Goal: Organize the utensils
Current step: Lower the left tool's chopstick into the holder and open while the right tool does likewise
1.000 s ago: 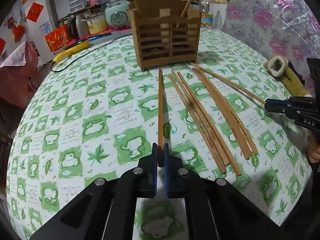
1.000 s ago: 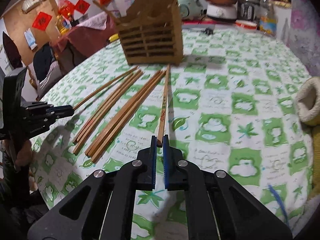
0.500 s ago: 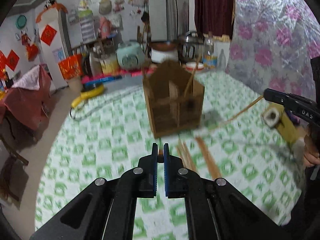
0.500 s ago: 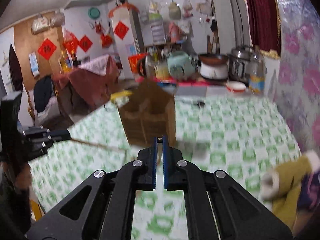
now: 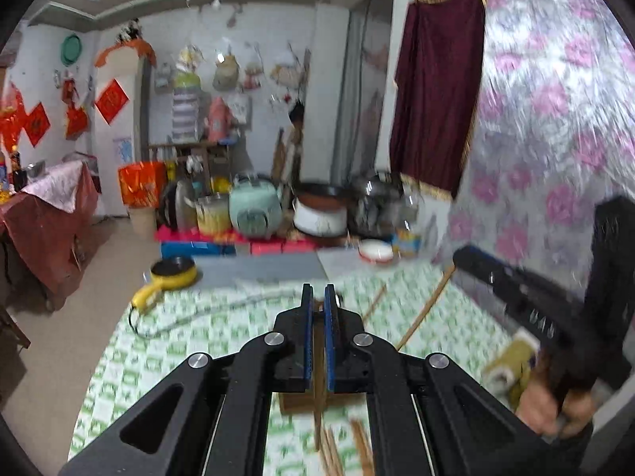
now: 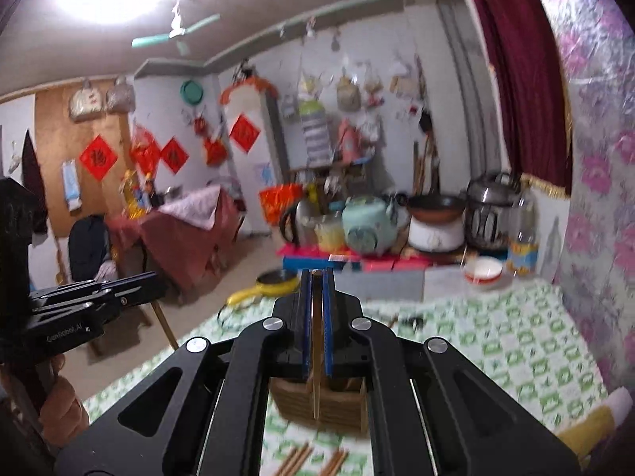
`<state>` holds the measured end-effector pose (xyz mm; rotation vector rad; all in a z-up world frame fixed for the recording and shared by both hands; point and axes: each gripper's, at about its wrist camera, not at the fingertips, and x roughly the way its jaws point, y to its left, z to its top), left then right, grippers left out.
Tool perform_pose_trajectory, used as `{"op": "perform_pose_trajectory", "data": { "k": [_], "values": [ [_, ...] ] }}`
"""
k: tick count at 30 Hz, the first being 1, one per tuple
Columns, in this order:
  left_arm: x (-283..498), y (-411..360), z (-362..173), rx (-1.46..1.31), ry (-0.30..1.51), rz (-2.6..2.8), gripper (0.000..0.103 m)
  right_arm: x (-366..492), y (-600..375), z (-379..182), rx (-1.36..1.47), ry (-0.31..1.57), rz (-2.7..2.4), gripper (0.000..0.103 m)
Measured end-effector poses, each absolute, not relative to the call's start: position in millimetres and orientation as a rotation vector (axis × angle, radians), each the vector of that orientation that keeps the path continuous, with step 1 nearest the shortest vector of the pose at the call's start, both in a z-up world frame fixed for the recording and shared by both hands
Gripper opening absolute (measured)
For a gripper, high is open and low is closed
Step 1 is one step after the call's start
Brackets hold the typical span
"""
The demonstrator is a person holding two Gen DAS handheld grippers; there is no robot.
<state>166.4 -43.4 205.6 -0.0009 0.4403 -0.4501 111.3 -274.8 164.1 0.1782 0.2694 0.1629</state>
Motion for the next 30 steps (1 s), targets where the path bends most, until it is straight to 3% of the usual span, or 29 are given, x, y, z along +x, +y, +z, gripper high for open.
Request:
{"op": "perform_pose_trajectory", "data": {
  "k": [7,23,24,26,27,30],
  "values": [
    [204.4,-63.7,216.1,-0.027,0.355,-0.328,0.006,136.3,-280.6,152.6,0.219,0.228,0.15,0.006],
    [274.2,-63.9,154.9,-0.052,0.479,-0.296,0.008,193.2,-281.4,116.5,0.211,0.372,0.148,0.01],
    [276.7,-64.1,151.7,-0.051,0.5,-0.296,0.012,196.6,-280.2,112.7,0.209,0.392,0.148,0.013],
    [277.8,-61.5,147.8,-0.059,0.515,-0.284,0.067,200.9,-278.2,107.5,0.209,0.423,0.148,0.021],
    [275.5,-58.7,147.8,-0.072,0.5,-0.268,0.073,201.3,-277.8,106.2,0.21,0.427,0.149,0.026],
    [268.5,-55.8,151.0,-0.051,0.479,-0.247,0.08,198.9,-278.4,105.6,0.2,0.425,0.132,0.029]
  ]
}}
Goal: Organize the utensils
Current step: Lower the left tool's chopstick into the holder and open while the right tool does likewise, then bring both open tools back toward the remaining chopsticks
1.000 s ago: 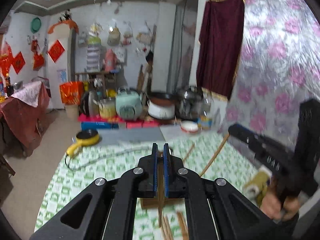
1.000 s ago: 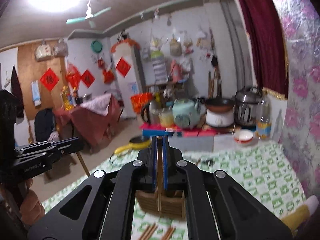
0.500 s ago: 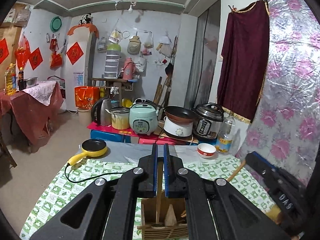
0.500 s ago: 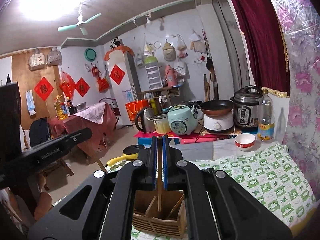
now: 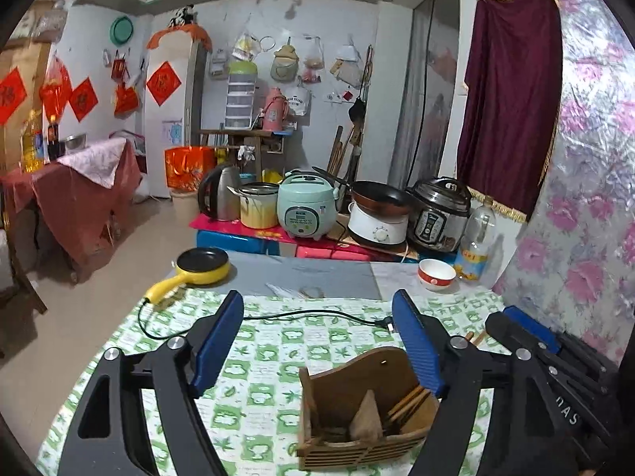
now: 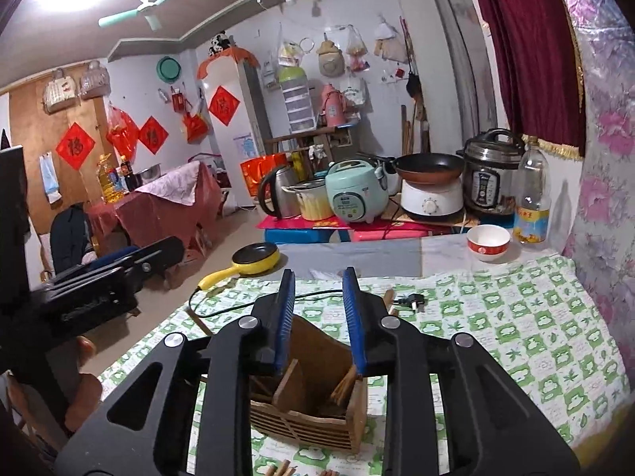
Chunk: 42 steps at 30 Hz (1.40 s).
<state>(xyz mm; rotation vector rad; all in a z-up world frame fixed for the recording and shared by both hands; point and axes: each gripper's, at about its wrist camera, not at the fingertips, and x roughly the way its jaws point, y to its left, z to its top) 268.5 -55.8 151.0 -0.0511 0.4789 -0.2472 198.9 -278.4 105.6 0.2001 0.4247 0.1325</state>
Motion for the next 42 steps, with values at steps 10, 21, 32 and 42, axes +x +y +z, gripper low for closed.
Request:
{"op": "perform_pose_trajectory", "data": {
  "k": [10,21,32,42],
  "values": [
    [261.8,-48.0,156.8,-0.062,0.474,-0.194,0.097,188.5,-283.3,111.5,0.199,0.391,0.112,0.049],
    [265.1,-50.5,152.9,-0.042,0.507,-0.159,0.097,185.4,-285.0,111.0,0.193,0.386,0.09,0.068],
    [230.1,-57.2,151.6,0.029,0.489,-0.124,0.097,144.7,-277.4,116.5,0.167,0.368,0.081,0.078],
    [183.7,-39.1,111.9,0.038,0.487,-0.118,0.097,105.5,-275.4,84.0,0.132,0.424,0.084,0.092]
  ]
}}
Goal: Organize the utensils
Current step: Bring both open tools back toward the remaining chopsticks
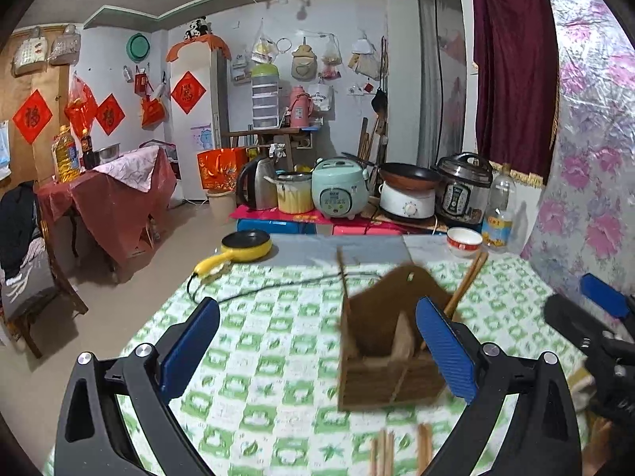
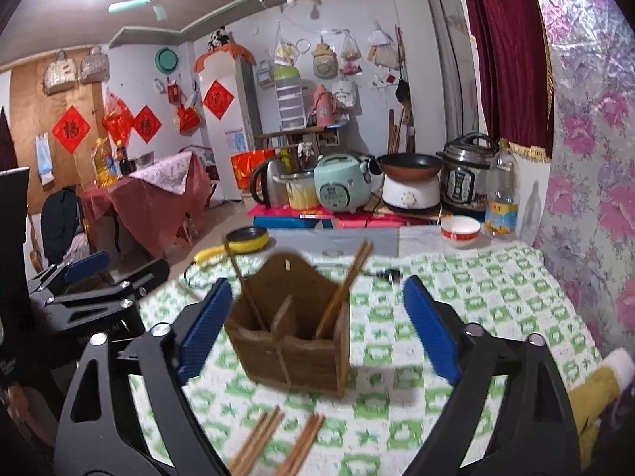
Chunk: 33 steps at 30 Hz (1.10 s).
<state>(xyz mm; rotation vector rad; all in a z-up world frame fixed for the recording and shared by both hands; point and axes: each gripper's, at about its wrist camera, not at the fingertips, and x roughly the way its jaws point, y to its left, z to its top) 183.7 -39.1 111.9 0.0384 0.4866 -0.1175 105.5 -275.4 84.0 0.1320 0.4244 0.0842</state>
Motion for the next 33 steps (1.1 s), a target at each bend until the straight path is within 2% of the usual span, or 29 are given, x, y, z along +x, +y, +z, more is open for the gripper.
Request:
{"op": "perform_pose_trajectory", "data": {
  "k": [3,8,19,33],
  "values": [
    [175.3,-28.2,73.2,0.068,0.533,-0.113,0.097,86.4,-281.3,27.1,0.083,0.481,0.043,0.095],
    [173.6,-9.8,-1.8,0.156,0.756,-0.119,0.097,90.4,-292.0,-43.5,0.101,0.751,0.041,0.095],
    [145.2,-7.9,-43.8,0.196,0.914,-0.291,0.097,85.8,-283.2,-49.1,0.093,0.785,0.061,0.095],
    [133.5,-34.3,-57.4,0.271,0.965,-0.426,0.097,82.9,-288.7,-55.2,0.125,0.815,0.044,0.095]
  ]
}}
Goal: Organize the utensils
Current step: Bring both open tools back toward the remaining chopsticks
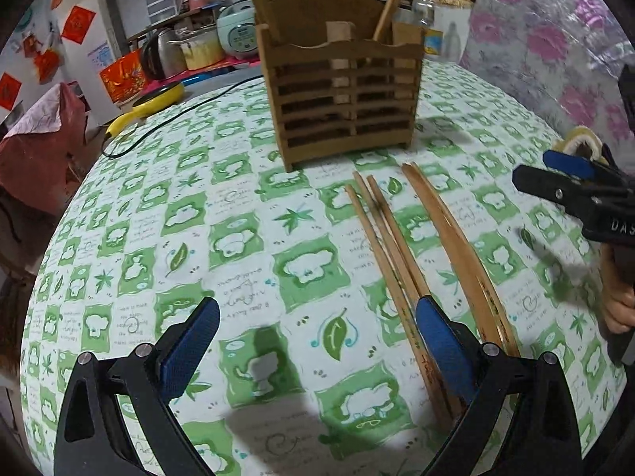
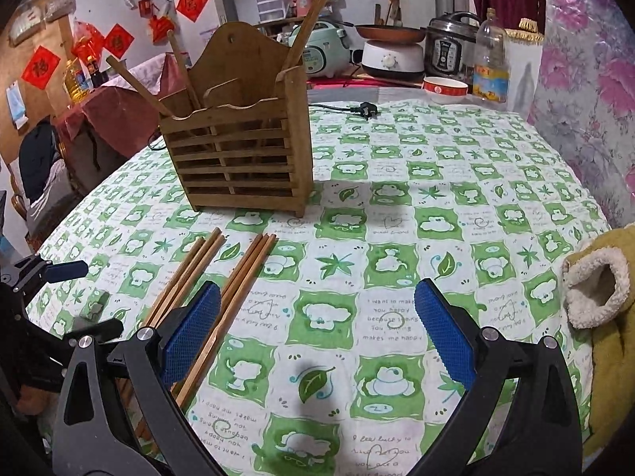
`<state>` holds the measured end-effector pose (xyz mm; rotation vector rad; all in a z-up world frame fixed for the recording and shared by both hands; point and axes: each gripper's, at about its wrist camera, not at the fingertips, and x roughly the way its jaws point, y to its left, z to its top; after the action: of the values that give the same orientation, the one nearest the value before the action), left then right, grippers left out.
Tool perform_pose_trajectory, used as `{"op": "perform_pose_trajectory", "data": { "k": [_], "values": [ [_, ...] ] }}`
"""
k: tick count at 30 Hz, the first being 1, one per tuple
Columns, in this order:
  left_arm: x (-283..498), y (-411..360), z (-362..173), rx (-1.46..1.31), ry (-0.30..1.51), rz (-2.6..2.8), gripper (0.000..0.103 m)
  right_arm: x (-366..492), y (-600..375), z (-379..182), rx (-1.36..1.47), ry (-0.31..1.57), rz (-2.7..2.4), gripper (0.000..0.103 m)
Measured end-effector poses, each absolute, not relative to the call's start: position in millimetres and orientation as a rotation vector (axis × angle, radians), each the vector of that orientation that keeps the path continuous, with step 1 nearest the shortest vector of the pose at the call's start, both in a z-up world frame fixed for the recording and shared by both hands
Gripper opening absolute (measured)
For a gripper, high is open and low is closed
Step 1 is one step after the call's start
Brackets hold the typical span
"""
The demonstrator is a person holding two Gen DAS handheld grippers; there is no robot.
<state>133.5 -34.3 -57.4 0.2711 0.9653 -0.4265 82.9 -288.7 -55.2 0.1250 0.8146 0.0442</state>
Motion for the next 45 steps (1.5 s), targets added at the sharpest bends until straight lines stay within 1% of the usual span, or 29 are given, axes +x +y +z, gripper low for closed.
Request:
{"op": "perform_pose_trajectory", "data": {
  "k": [8,18,32,38,43,45],
  "values": [
    [130.8,-47.0,-69.7,0.353,0.995,-0.423,0.097,81.6,-286.2,-55.3,0.122,0.816,0.047,0.095],
    [146.7,-24.3,-73.1,0.267,1.048,-0.352,0.098,81.8,-287.2,-56.3,0.135,0.821,0.047,0.095],
    [110.9,-30.4,-74.4,0.382,1.016,-0.426,0.098,79.5,-283.7,-59.5,0.123,0.838,0.065,0.095],
    [123.8,-6.7,-78.8,0.258,1.098,-0.424,0.099,49.5,-274.0,-64.3,0.07,0.862,0.142,0.095],
    [125.8,-4.8,-77.8,0.247,1.095,-0.393,0.099,16.3,-248.5,-72.7,-0.043,0.925,0.261,0.095],
    [125.5,-5.2,-78.0,0.245,1.096,-0.393,0.099,5.7,-237.7,-71.0,-0.088,0.914,0.296,0.095]
  ]
}}
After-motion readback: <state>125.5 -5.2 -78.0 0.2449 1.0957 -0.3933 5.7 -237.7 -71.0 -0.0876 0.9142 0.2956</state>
